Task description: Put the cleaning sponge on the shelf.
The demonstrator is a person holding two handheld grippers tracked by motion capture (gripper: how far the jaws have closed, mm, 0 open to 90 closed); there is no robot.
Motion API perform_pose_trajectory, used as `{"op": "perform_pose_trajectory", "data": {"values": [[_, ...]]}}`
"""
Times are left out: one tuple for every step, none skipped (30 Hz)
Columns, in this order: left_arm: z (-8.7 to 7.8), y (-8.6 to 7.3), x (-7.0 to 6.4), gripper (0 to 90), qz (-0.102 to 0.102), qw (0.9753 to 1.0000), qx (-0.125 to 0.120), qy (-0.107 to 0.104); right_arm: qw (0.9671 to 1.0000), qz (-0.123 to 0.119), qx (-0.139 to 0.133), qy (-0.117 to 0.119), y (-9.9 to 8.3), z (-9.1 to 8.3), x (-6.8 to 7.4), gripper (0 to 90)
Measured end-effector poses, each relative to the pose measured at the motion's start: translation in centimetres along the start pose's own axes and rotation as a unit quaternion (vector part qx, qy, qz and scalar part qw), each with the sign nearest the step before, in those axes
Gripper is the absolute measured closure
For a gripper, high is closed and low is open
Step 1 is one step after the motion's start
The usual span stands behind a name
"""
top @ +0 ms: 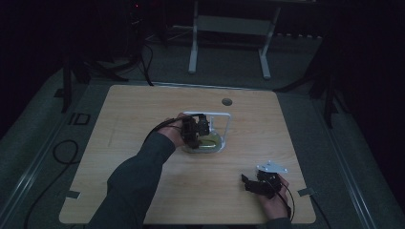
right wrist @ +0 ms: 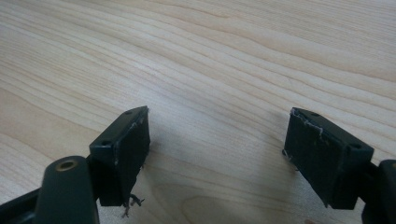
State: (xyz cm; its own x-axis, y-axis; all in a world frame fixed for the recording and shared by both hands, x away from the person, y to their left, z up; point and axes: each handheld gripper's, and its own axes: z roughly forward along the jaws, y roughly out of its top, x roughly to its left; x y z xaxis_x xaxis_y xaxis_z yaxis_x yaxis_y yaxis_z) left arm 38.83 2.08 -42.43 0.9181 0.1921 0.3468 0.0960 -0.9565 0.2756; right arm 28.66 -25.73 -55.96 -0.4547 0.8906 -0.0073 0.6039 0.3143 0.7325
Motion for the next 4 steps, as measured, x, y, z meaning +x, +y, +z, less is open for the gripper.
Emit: {"op": "perform_pose_trajectory", "data": {"values": [[-0.32,-0.2,-0.1,54.6,-0.005,1.0,-0.003,0.002,1.0,0.0,0.0,0.0,0.0,0.0,0.0,21.8],[-0.61,-0.43,-0.26,54.6,-0.008,0.9999,-0.008,0.002,1.0,0.0,0.0,0.0,0.0,0.0,0.0,21.8],[-0.89,-0.69,-0.41,54.5,-0.008,0.9999,-0.012,0.002,1.0,0.0,0.0,0.0,0.0,0.0,0.0,21.8],[-1.15,-0.98,-0.6,54.4,-0.01,0.9999,-0.013,0.003,1.0,0.0,0.0,0.0,0.0,0.0,0.0,21.8]]}}
